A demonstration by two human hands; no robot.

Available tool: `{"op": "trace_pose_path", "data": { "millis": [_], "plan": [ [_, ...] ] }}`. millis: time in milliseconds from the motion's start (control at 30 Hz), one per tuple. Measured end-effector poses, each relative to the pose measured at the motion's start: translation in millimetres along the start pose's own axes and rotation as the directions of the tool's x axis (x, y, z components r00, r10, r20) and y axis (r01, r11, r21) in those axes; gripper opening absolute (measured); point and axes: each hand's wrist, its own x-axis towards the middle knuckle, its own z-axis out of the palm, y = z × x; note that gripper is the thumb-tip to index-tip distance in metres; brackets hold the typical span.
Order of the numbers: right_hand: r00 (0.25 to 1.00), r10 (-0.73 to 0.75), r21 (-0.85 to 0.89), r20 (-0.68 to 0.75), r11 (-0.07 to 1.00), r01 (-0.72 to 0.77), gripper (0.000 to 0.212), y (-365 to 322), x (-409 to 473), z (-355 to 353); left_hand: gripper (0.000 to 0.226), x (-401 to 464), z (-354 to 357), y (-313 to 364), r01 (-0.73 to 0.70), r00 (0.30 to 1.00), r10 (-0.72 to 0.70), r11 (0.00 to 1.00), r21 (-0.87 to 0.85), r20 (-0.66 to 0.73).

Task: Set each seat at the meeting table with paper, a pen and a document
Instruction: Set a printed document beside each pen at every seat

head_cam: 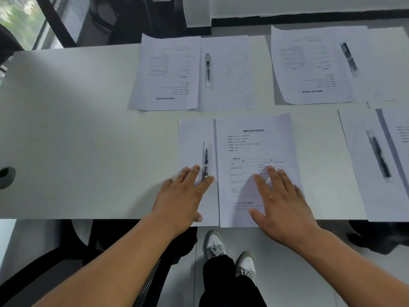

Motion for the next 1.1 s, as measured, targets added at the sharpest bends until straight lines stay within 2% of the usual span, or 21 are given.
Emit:
{"op": "trace_pose_path", "data": {
  "millis": [1100],
  "plan": [
    [1.0, 0.029, 0.016, 0.008, 0.999, -0.029, 0.091, 4, -1, 2, 0.111, -3, -1, -7, 0.014, 1.0, -0.014, 1.0, -0.025, 0.018]
  ]
}}
